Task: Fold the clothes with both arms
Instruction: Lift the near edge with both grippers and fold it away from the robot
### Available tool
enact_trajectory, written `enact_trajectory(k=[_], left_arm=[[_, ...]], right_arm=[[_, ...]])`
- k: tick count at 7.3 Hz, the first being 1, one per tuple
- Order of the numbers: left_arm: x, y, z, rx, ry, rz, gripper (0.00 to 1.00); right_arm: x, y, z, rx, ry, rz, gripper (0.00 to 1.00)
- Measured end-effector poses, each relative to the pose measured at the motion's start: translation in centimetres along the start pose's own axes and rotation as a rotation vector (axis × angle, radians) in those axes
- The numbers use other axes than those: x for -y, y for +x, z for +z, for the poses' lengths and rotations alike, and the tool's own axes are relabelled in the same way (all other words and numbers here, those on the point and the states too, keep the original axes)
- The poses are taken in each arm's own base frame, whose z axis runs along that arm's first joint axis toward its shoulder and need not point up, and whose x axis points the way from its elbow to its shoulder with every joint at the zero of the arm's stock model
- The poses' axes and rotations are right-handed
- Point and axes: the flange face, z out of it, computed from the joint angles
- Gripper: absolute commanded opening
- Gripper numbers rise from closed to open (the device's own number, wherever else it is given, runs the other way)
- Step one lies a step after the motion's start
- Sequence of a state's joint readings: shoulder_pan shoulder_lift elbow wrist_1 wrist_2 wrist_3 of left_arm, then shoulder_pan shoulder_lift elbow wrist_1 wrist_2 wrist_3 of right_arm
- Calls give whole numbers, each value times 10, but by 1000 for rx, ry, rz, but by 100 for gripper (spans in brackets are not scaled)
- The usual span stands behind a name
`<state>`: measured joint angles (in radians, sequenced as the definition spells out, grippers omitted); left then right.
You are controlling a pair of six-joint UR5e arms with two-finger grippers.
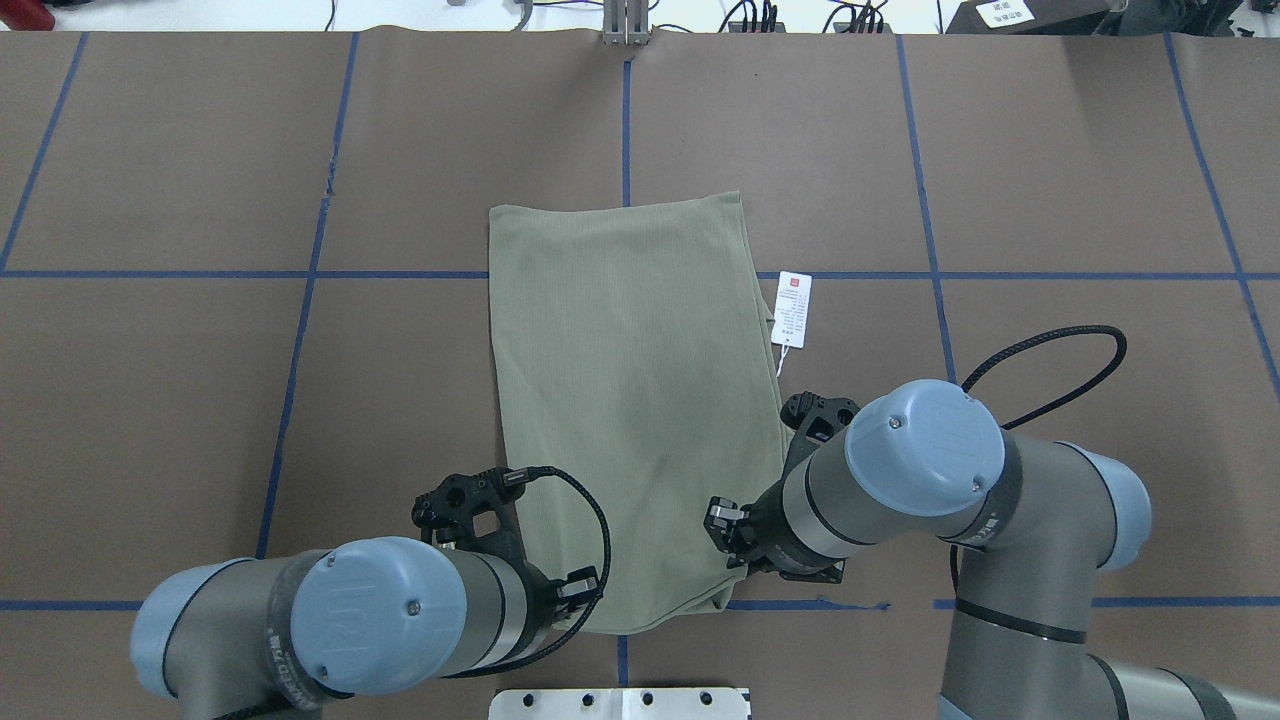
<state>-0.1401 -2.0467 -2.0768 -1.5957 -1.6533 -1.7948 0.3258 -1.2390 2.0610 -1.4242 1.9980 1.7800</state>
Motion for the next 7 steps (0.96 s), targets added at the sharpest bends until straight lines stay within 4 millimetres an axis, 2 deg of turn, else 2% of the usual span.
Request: enact_trajectory(k=[1,2,3,4,5,7], left_arm=[[-9,-3,-16,19,-9,6,0],[-12,-4,-30,26,-14,12,0],[-12,-3,-36,26,-14,28,0],[-3,-1,-40,18,1,48,0],[19,4,-48,5,35,61,0],[77,12,-62,-13,125,78,0]], right_arm=[[-15,3,-7,7,-36,-2,0],[-21,4,-9,9,-46,-4,0],[-15,3,-11,15,-31,5,0],[2,-1,-18,29,3,21,0],[21,-8,-28,52,49,37,0],[63,-39,-41,99,152,75,0]])
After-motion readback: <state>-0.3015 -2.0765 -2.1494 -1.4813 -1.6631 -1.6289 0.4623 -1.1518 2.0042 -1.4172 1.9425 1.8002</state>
